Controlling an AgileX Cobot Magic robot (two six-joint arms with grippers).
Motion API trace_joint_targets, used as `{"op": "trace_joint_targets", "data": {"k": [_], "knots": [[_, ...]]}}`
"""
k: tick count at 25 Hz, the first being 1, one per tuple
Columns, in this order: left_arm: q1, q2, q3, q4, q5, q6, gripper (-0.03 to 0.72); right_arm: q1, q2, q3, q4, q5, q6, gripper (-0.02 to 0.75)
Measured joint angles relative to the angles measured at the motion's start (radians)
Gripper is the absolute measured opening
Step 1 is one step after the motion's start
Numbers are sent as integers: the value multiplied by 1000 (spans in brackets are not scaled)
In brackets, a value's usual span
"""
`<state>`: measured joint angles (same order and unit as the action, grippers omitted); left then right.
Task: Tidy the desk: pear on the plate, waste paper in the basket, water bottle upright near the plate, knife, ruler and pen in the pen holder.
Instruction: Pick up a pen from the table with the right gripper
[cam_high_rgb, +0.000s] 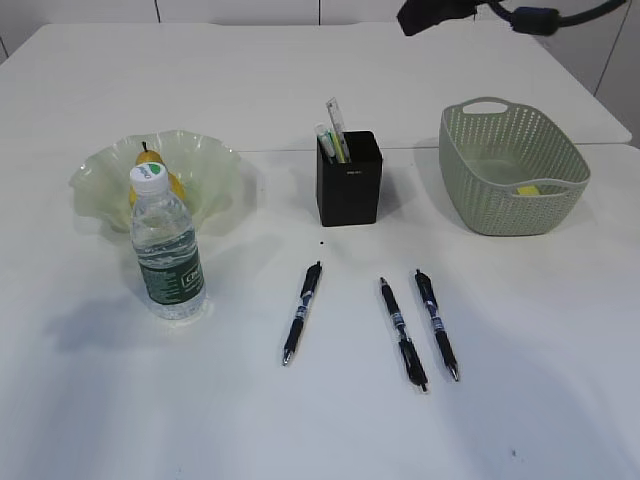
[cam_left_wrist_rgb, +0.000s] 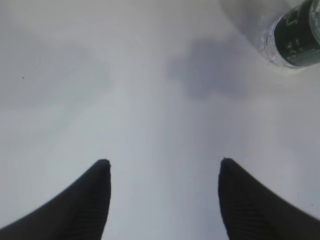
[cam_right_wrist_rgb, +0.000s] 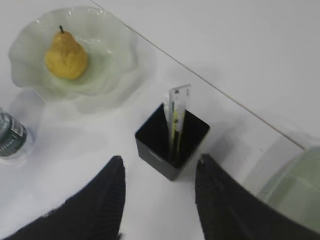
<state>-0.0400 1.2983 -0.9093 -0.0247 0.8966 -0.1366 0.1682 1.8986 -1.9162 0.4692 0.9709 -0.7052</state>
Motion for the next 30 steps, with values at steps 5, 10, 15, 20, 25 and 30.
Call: {"op": "trace_joint_targets", "data": {"k": [5, 10, 15, 20, 25, 30], "knots": [[0, 0, 0, 0, 2, 0, 474, 88, -67, 87, -234, 57, 169, 344], [0, 0, 0, 0, 2, 0, 474, 160, -73, 171, -387, 192, 412, 344], [0, 0, 0, 0, 2, 0, 474, 161, -57, 266, -453, 252, 593, 344], [0, 0, 0, 0, 0, 0, 474, 161, -23, 325, -496, 233, 755, 344], [0, 0, 0, 0, 0, 0, 474, 161, 48, 325, -510, 219, 804, 344], [0, 0, 0, 0, 0, 0, 474, 161, 126, 326, -510, 193, 812, 344]]}}
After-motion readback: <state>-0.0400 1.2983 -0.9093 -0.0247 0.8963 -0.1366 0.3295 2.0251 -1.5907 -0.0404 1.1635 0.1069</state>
